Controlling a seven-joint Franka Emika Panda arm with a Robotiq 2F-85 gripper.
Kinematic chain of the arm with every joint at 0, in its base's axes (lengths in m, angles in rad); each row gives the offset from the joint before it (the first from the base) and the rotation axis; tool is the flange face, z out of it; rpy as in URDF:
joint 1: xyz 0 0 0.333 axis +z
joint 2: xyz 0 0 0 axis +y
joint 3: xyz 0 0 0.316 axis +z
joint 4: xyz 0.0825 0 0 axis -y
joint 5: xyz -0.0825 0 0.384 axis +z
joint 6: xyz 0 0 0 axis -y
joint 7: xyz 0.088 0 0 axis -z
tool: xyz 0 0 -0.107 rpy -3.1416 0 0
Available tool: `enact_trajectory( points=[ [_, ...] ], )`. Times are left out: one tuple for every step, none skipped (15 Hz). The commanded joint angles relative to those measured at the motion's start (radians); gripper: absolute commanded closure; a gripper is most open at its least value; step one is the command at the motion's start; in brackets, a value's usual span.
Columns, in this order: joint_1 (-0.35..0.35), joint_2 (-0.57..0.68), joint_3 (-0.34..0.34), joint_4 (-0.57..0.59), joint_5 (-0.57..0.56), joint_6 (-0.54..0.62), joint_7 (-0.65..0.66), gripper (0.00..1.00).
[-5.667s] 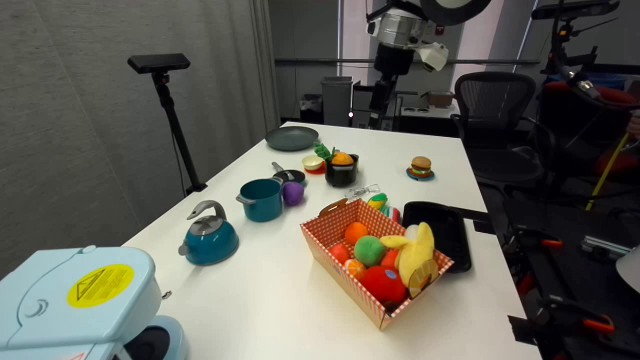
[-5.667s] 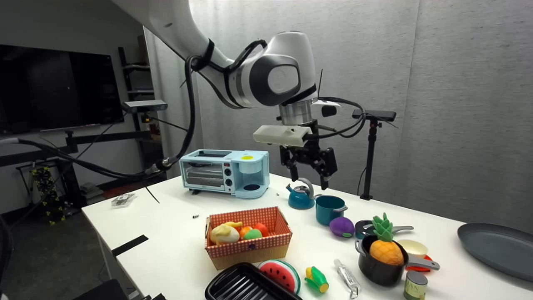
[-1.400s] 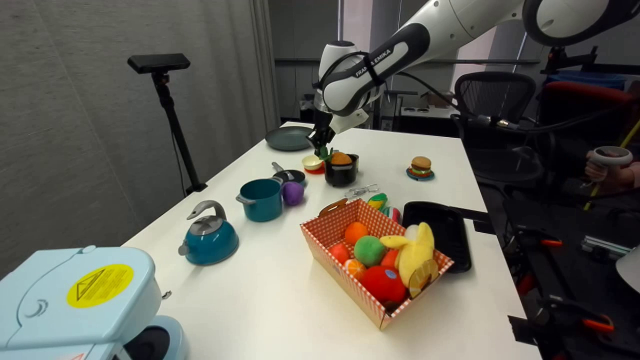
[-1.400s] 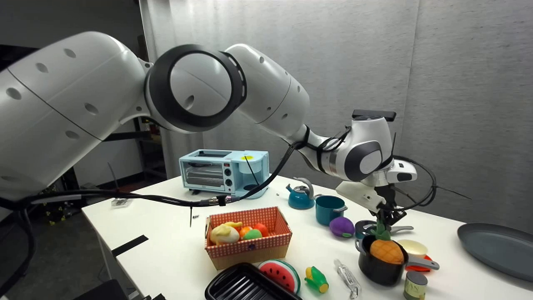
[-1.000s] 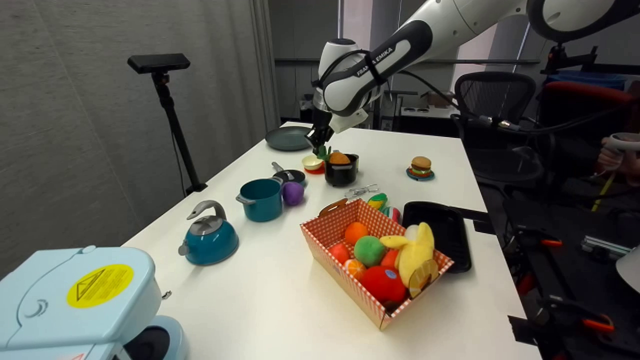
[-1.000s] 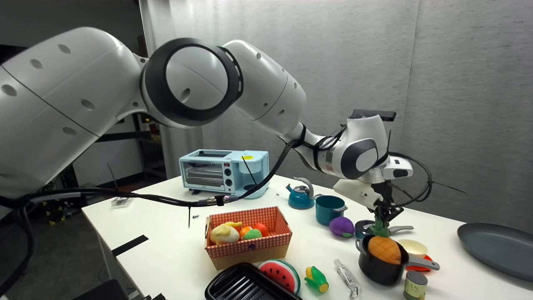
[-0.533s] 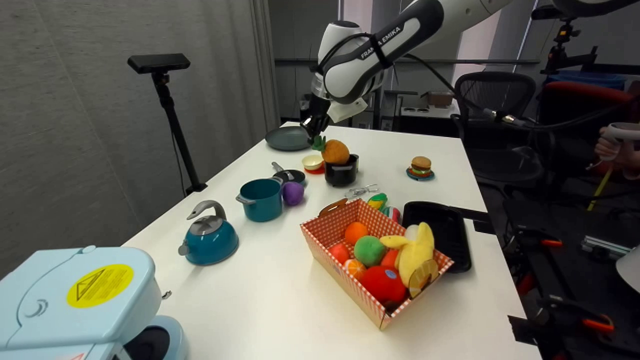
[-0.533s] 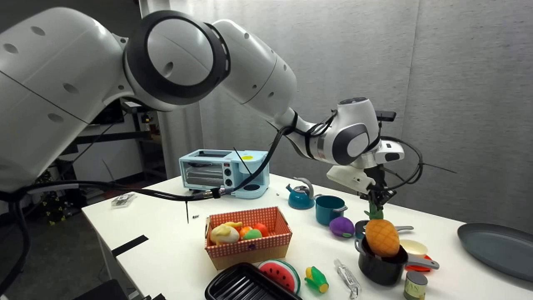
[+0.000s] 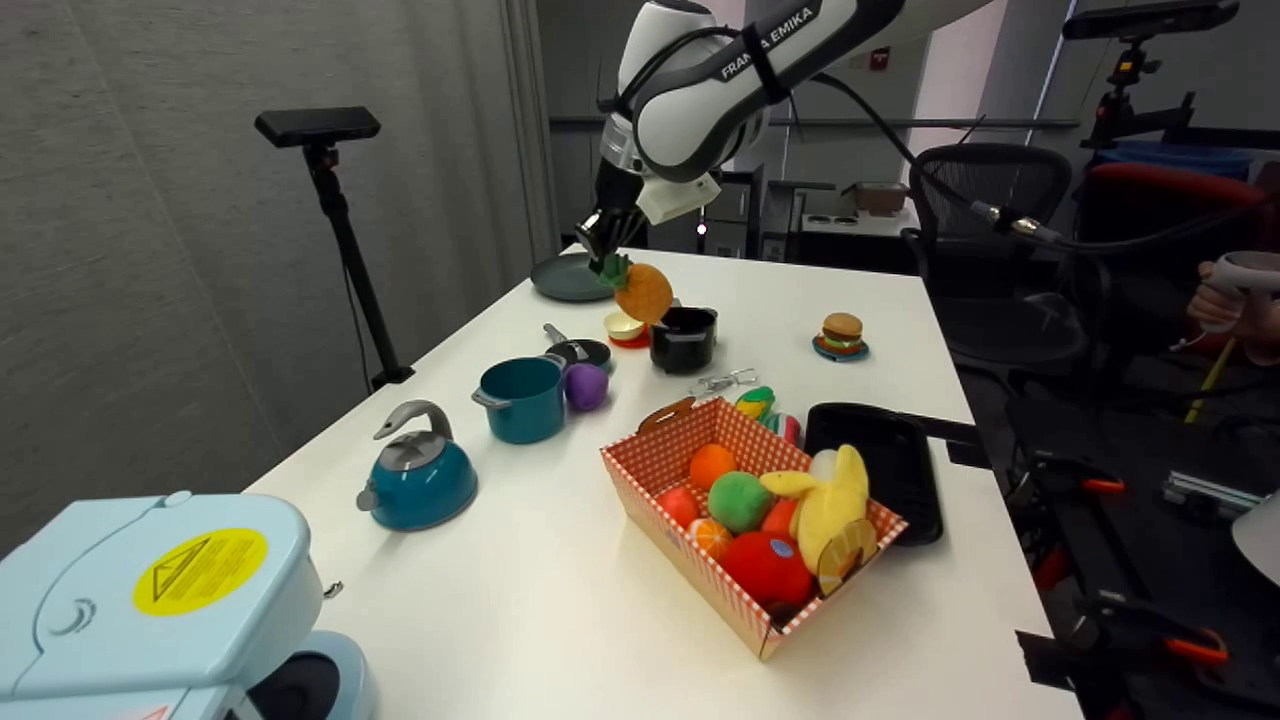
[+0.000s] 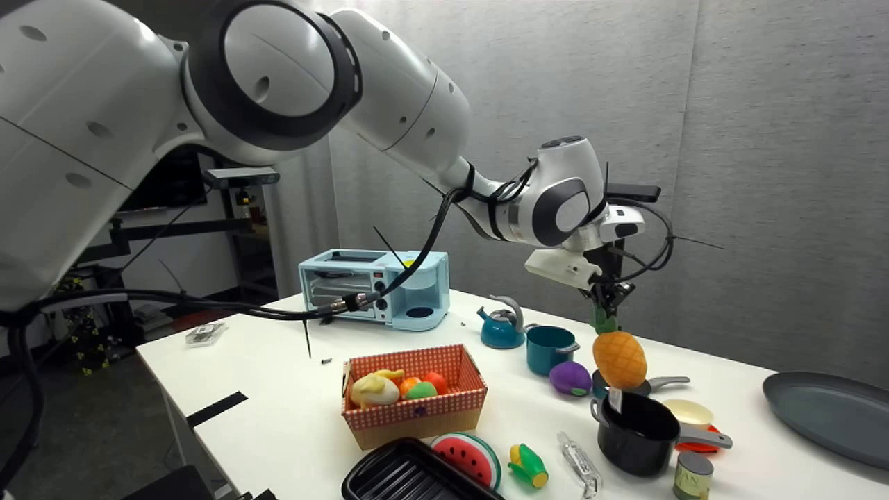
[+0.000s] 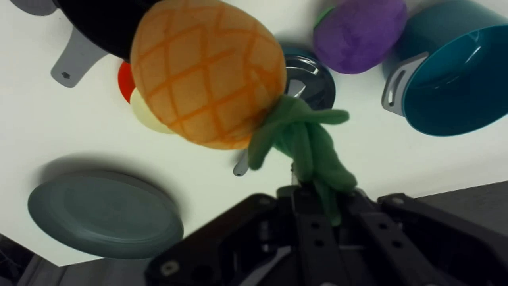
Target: Take the pineapple plushie from the black pot and put it in the blue pot
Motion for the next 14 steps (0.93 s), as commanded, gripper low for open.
enact_trajectory(
  points=[
    [0.041,-0.026,-0.006,-0.027,-0.036,0.010,0.031,0.98],
    [0.047,-0.023,-0.007,-0.016,-0.044,0.003,0.027,0.98],
    [0.063,-0.020,-0.009,-0.016,-0.053,0.005,0.034,0.98],
    [0.071,-0.019,-0.007,-0.011,-0.058,-0.001,0.033,0.98],
    [0.079,-0.019,-0.005,-0.009,-0.064,-0.005,0.033,0.98],
    [0.088,-0.018,-0.004,-0.004,-0.070,-0.009,0.034,0.98],
    [0.095,-0.017,-0.003,0.001,-0.074,-0.012,0.034,0.98],
    [0.108,-0.017,-0.003,0.000,-0.079,-0.012,0.040,0.98],
    [0.114,-0.017,-0.001,0.005,-0.081,-0.016,0.040,0.98],
    [0.122,-0.016,0.000,0.009,-0.084,-0.019,0.041,0.98],
    [0.128,-0.014,0.000,0.014,-0.085,-0.021,0.043,0.98],
    [0.134,-0.012,0.002,0.020,-0.084,-0.026,0.044,0.98],
    [0.139,-0.009,0.005,0.030,-0.082,-0.038,0.044,0.98],
    [0.144,-0.006,0.007,0.039,-0.081,-0.046,0.045,0.98]
  ],
)
